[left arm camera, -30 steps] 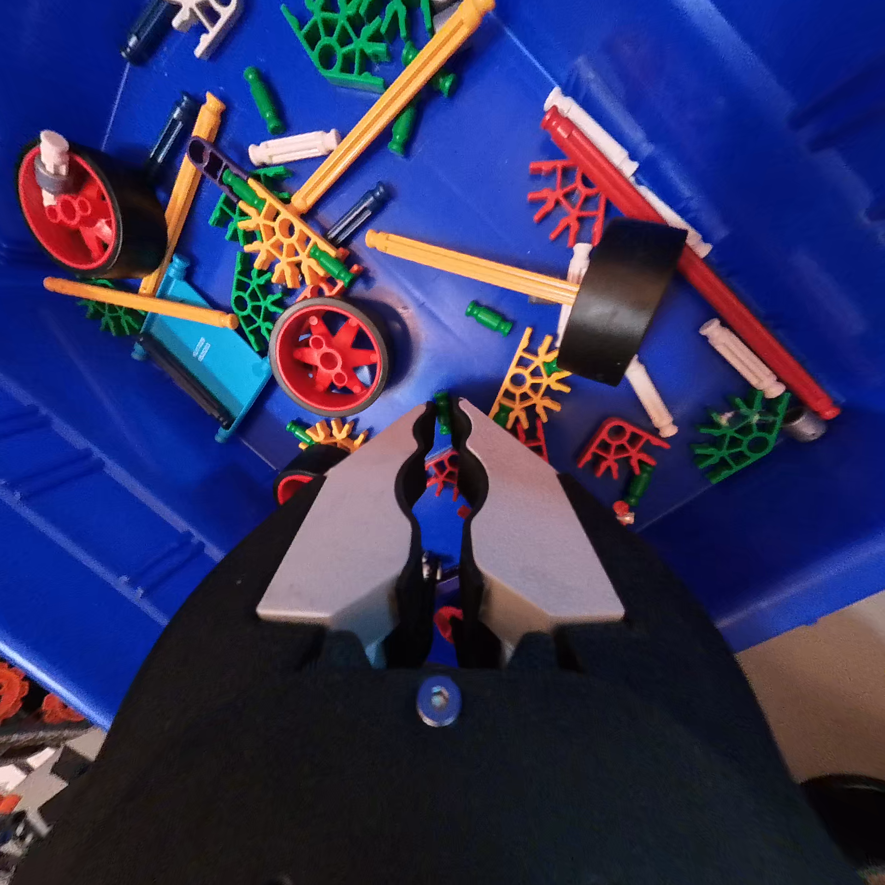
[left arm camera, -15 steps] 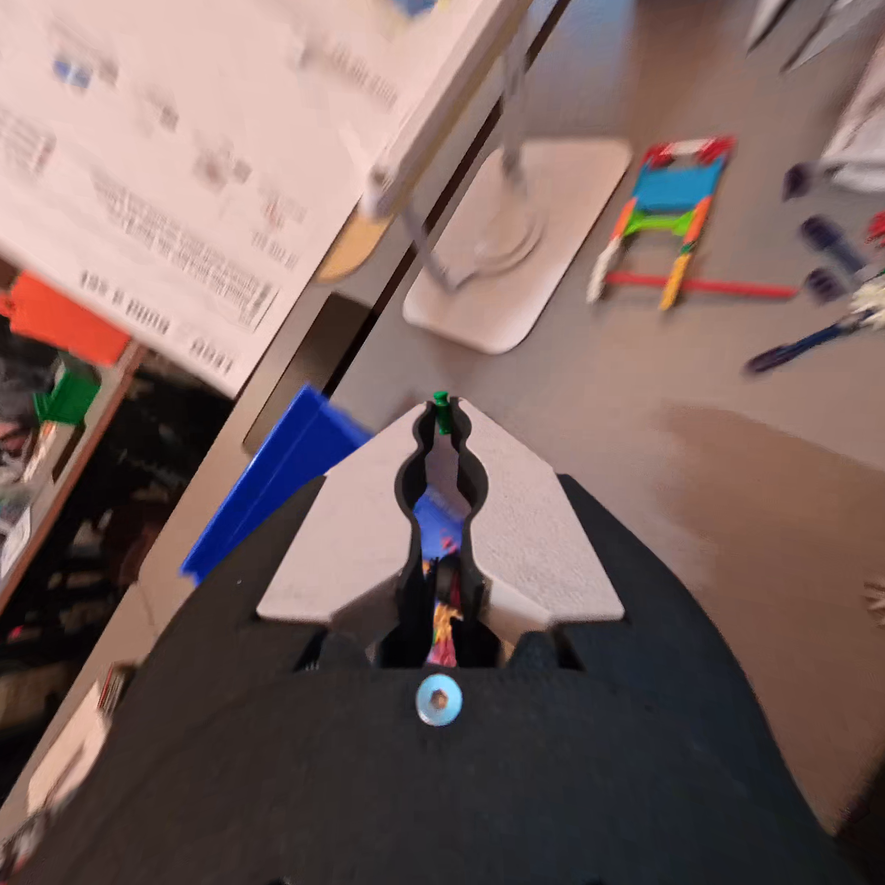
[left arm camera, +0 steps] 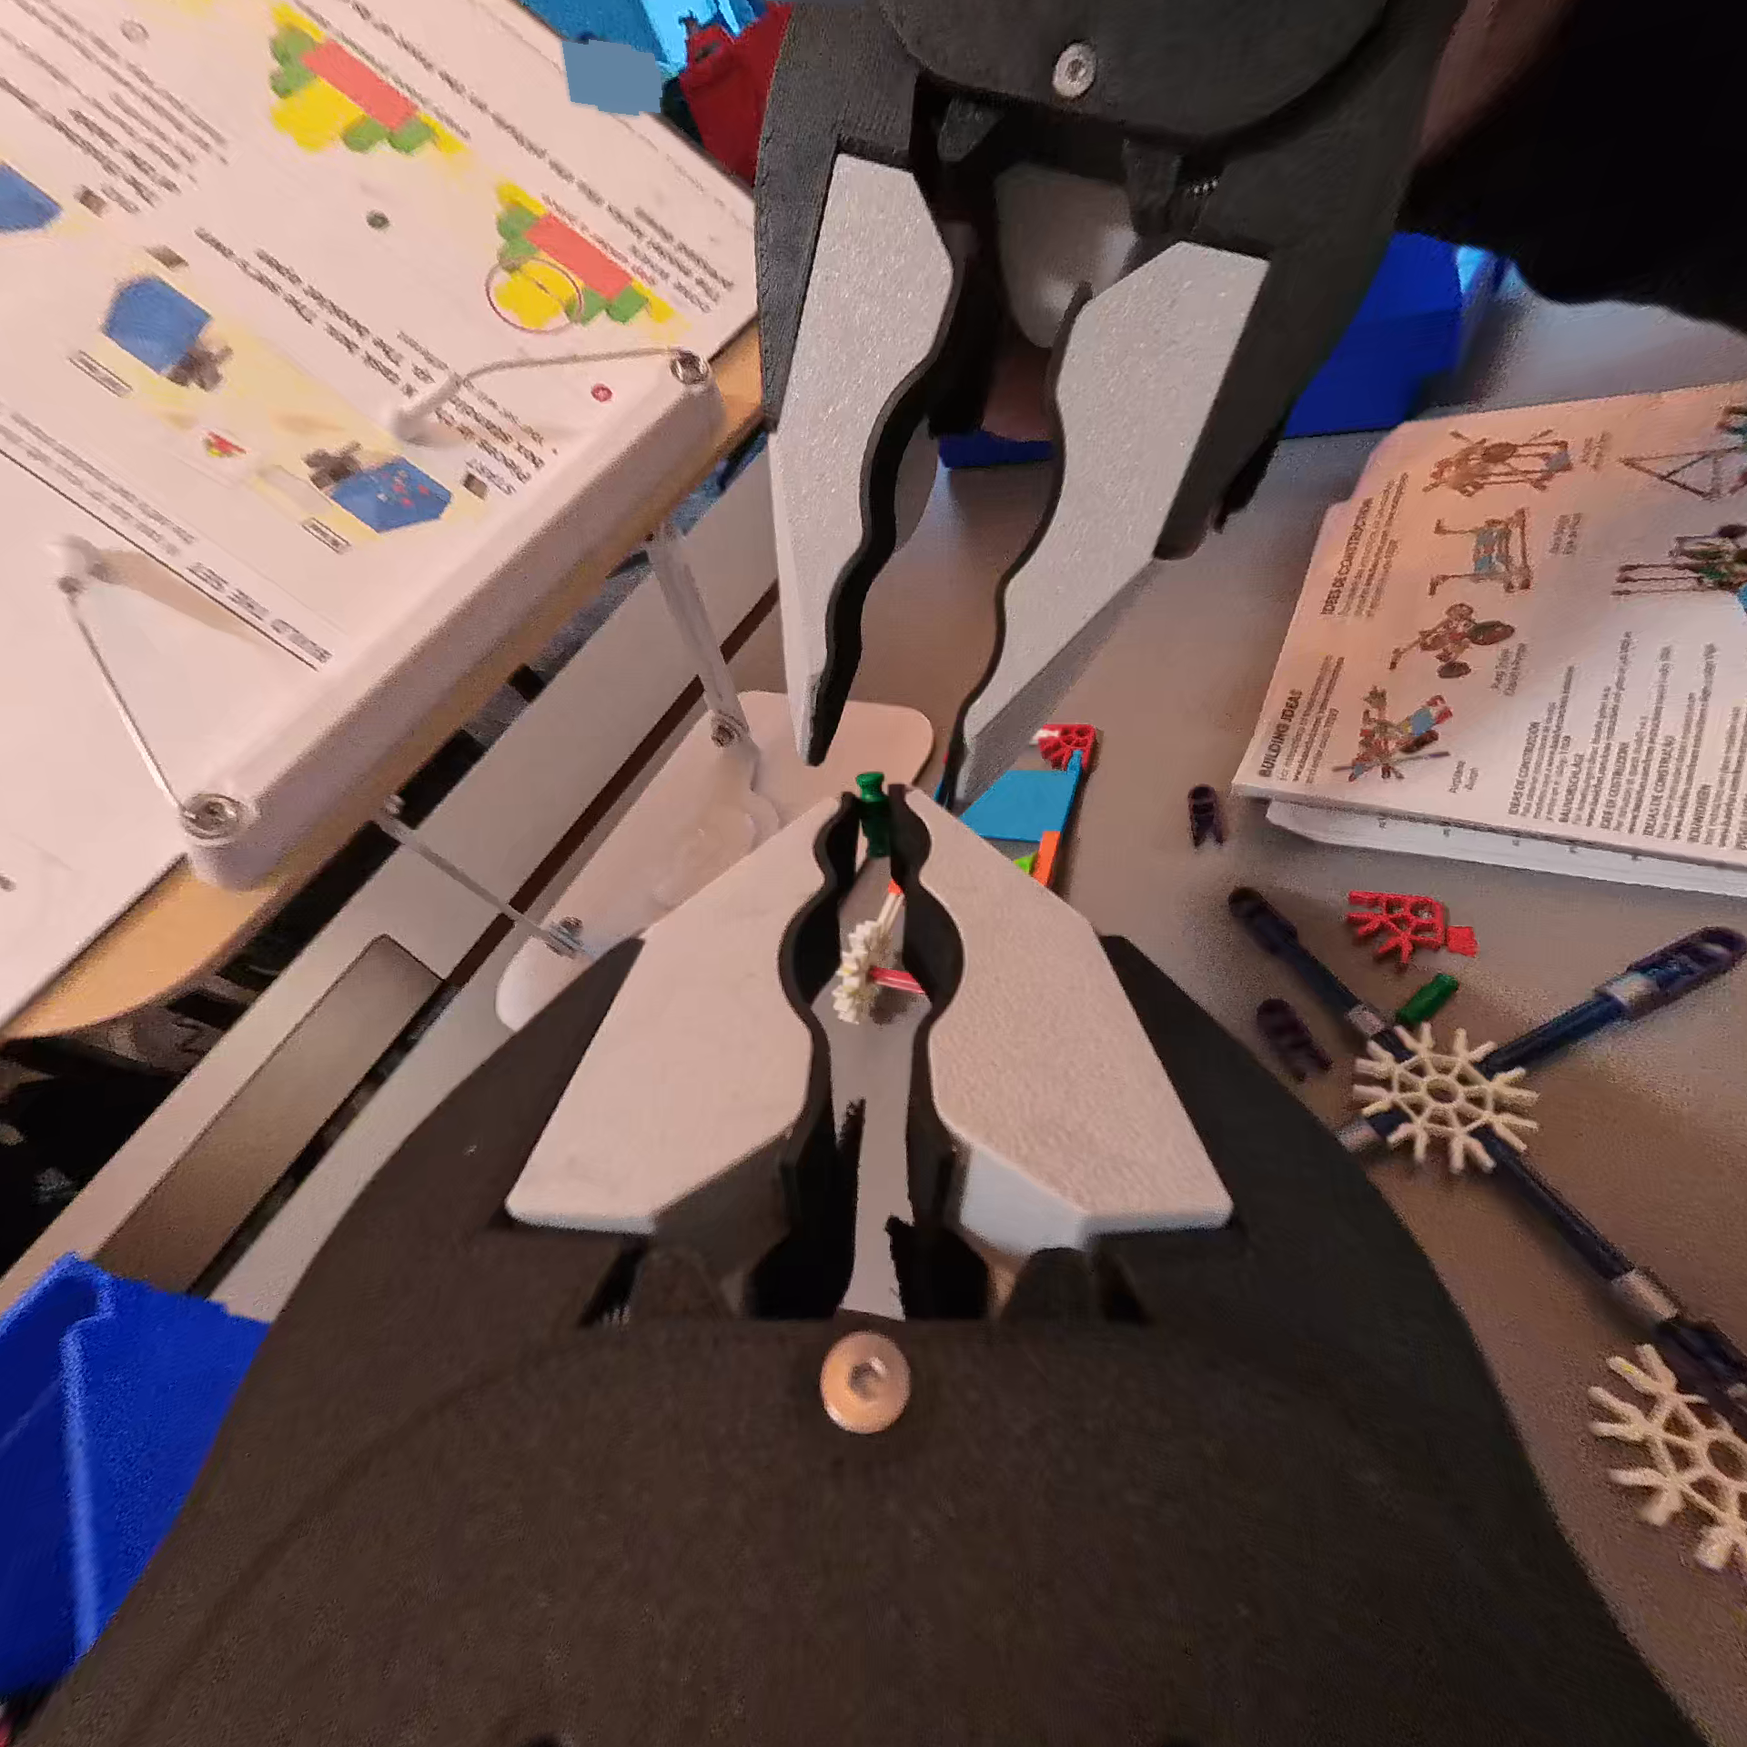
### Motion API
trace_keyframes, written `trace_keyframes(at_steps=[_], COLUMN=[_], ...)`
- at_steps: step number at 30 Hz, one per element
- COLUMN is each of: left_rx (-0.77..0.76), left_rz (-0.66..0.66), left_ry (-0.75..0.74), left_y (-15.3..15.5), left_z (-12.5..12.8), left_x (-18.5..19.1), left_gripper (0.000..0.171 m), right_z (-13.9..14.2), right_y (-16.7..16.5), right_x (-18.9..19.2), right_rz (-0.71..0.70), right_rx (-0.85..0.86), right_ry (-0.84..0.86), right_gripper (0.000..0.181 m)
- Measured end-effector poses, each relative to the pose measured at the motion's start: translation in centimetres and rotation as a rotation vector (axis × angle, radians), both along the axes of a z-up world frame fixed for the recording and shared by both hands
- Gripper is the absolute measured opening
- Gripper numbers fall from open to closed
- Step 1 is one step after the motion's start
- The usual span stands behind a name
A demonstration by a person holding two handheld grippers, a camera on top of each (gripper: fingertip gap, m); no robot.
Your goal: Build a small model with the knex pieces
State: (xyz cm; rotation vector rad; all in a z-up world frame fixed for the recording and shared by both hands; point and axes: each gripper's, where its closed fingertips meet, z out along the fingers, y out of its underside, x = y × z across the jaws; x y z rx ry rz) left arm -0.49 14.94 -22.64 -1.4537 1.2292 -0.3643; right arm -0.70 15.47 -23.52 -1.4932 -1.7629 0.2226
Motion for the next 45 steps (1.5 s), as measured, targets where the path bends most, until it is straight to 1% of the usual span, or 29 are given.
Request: trace_keyframes(at_steps=[2, 3, 5, 7, 11, 15, 18, 21, 25, 28, 34, 37, 45], left_rx=[-0.027, -0.029, -0.031, -0.034, -0.038, -0.043, -0.069, -0.085, -0.089, -0.108, -0.116, -0.127, -0.158], left_rz=[-0.008, 0.016, 0.010, -0.004, -0.028, -0.023, -0.026, -0.027, -0.036, -0.052, -0.080, -0.084, -0.117], left_ry=[-0.039, -0.051, -0.037, -0.058, -0.051, -0.063, -0.101, -0.132, -0.159, -0.199, -0.254, -0.258, -0.346], left_y=[0.3, 0.8, 1.0, 1.0, 0.9, 1.1, 1.3, 1.5, 1.4, 1.3, 1.1, 1.1, 0.8], left_z=[-0.6, -0.7, -1.3, -1.3, -2.1, -2.7, -2.6, -2.5, -2.4, -2.1, -1.4, -1.5, -0.5], left_x=[0.1, 0.0, 0.1, 0.3, 0.7, 0.9, 0.8, 0.6, 0.6, 0.7, 0.7, 0.7, 0.6], left_gripper=[0.004, 0.004, 0.004, 0.004, 0.003, 0.004, 0.004, 0.004, 0.004, 0.004, 0.004, 0.004, 0.003], right_z=[-0.7, -1.3, -2.2, -2.3, -2.3, -2.8, -2.9, -2.8, -2.7, -2.6, -2.2, -2.5, -1.6], right_y=[0.2, 0.0, 0.2, 0.4, 0.7, 0.8, 0.7, 0.6, 0.8, 0.8, 0.5, 0.5, 0.0], right_x=[-0.3, -0.3, 0.3, 0.3, -0.1, -0.3, -0.5, -0.6, -0.7, -0.8, -1.0, -1.0, -1.3], right_rz=[0.008, 0.023, 0.022, 0.020, 0.024, 0.024, 0.027, 0.031, 0.019, 0.015, 0.017, 0.008, 0.037], right_rx=[0.003, -0.009, -0.004, -0.028, -0.058, -0.058, -0.077, -0.098, -0.123, -0.134, -0.224, -0.259, -0.370], right_ry=[0.039, 0.039, 0.032, 0.063, 0.118, 0.118, 0.135, 0.154, 0.173, 0.188, 0.247, 0.242, 0.340], right_gripper=[0.025, 0.024, 0.024, 0.024, 0.023, 0.023, 0.017, 0.020, 0.017, 0.020, 0.020, 0.013, 0.010])
